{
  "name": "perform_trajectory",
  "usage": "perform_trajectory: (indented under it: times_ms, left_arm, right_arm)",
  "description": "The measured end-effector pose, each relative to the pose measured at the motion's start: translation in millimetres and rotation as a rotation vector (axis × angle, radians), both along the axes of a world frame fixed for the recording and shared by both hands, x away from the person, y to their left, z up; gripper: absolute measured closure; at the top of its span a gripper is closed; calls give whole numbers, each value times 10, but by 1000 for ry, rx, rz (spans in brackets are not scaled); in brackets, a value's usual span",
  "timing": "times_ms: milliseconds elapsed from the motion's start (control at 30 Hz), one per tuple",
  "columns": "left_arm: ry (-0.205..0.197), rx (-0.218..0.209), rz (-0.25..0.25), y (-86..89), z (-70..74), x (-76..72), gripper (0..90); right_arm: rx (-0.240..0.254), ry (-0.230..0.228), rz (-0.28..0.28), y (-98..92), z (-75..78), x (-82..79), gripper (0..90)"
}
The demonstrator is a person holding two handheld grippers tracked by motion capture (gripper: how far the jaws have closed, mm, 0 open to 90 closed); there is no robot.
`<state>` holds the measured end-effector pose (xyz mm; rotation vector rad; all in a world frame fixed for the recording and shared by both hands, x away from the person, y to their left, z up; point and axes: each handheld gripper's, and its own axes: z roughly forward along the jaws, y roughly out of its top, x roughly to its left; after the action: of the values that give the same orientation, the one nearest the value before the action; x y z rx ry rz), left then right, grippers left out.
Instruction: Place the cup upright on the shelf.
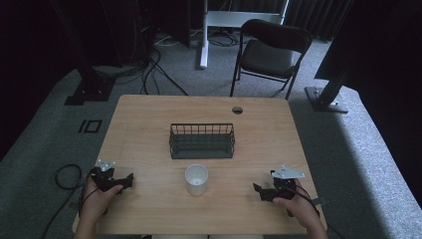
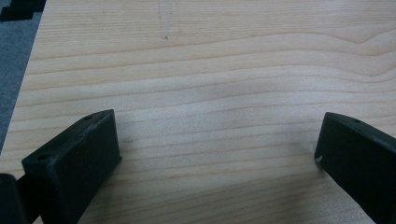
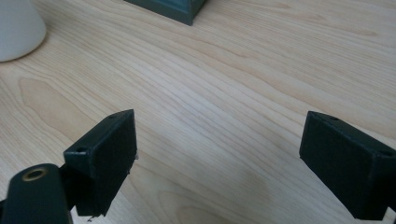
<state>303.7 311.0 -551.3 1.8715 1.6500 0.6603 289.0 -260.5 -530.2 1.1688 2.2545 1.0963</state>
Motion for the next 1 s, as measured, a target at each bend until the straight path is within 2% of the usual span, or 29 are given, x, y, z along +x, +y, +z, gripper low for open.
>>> perform_trajectory:
  times_ms: [800, 1000]
  left_arm:
    - [0, 0, 0, 0, 0, 0, 2]
    - [0, 0, 0, 0, 0, 0, 2]
  right_arm:
    - [13, -28, 157, 429, 148, -49, 118]
    - [32, -35, 207, 548, 183, -72, 118]
